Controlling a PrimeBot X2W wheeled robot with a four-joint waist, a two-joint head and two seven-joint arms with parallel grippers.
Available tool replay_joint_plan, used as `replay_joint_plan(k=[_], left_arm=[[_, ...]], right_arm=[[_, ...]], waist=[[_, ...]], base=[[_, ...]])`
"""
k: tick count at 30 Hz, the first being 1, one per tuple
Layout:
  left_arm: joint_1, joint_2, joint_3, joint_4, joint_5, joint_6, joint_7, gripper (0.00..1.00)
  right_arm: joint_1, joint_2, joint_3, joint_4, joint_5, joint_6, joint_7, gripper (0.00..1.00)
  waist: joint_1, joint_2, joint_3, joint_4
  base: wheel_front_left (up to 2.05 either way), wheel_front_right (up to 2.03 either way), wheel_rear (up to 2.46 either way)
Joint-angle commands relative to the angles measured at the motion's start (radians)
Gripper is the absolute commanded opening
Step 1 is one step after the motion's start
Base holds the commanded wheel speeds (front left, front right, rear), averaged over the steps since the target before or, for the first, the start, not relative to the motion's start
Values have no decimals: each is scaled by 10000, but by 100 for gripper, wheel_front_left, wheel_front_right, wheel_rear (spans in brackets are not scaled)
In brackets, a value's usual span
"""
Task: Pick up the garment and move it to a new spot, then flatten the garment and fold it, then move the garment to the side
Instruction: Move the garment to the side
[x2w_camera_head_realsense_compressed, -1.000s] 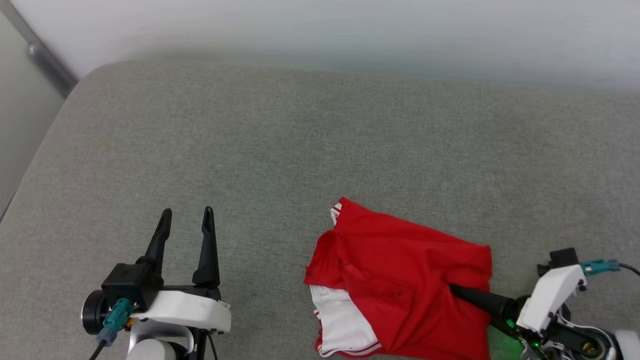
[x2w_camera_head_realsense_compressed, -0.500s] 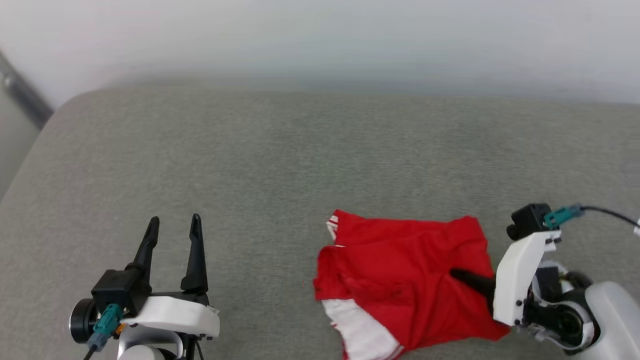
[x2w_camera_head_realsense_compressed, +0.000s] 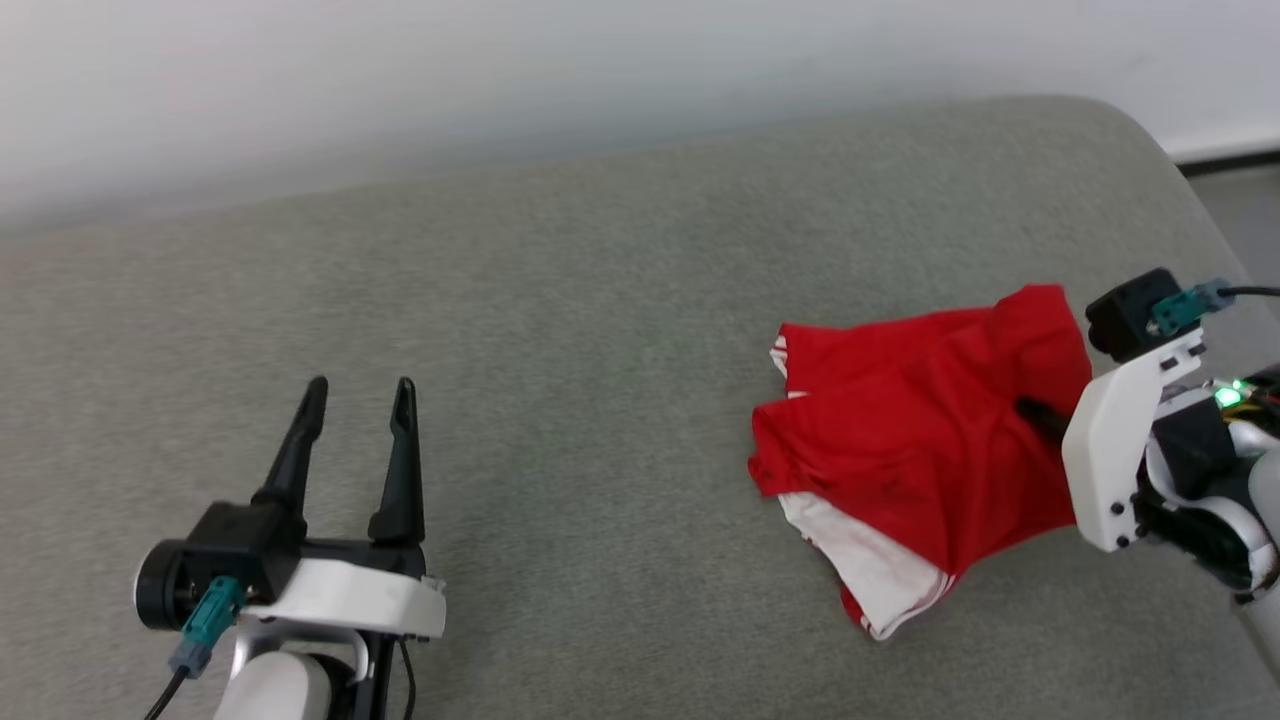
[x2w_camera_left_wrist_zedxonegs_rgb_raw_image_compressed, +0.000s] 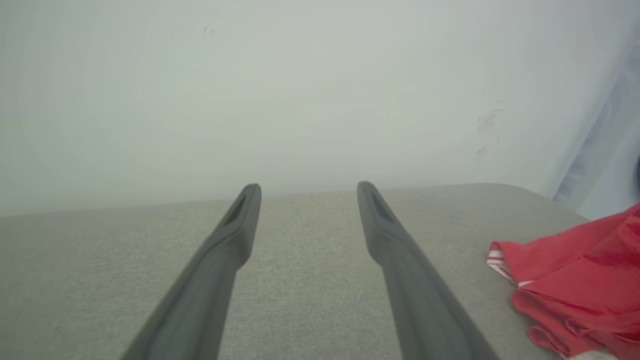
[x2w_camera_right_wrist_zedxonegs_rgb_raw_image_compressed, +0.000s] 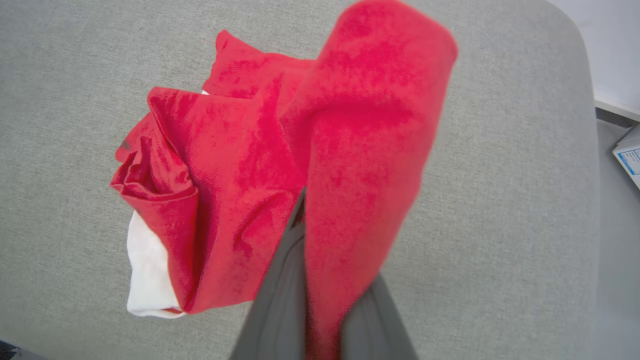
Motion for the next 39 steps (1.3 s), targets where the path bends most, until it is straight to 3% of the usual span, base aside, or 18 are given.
replay_joint_plan(k=[1,7,15,20,21,22,23,30,31,39], left_arm=[[-216,90,-24,-28,67,-30,-17,100],[-1180,439,-297,-647,458,-215,341,100],[-2687,953,-552,-1571,961,-478,1024,100],[-3156,1100,-703,-1911,1139,-551,1278,100],[-3219,1129,-718,-1962,1138,-549,1339,100],[-3273,1145,-733,-2012,1152,-566,1365,100],[-3308,1148,-758,-2057,1167,-576,1398,100],[-3215,1196,-769,-2067,1114,-508,1438,100],[-2974,1137,-739,-1893,1015,-434,1320,100],[-1864,747,-589,-1148,502,-107,728,100]], right_arm=[[-260,-26,-47,69,-15,-8,-134,0],[-1155,-426,-306,1040,-293,-12,-1125,0],[-2623,-1059,-923,3262,-910,-11,-3156,0],[-3323,-761,-1899,4819,-1512,-11,-4704,0],[-3423,-658,-2095,5157,-1716,-11,-4982,19],[-3536,-548,-2337,5489,-1870,-11,-5280,53],[-3645,-443,-2515,5767,-2097,-11,-5588,100],[-4112,183,-3801,7341,-3795,-11,-7632,100],[-4170,335,-4310,7719,-4499,-11,-8251,100],[-3256,996,-4597,7425,-5361,-11,-9006,100]], waist=[[-1,0,709,-760],[-1,0,2230,-1536],[-1,0,4176,-1785],[-1,0,4772,-1728],[-1,0,4838,-1708],[-1,0,4888,-1686],[-1,0,4920,-1660],[-1,0,4704,-1598],[-1,0,4303,-1607],[-1,0,2292,-1492]], base=[[0,0,0],[0,0,0],[0,0,0],[0,0,0],[0,0,0],[0,0,0],[0,0,0],[0,0,0],[0,0,0],[0,0,0]])
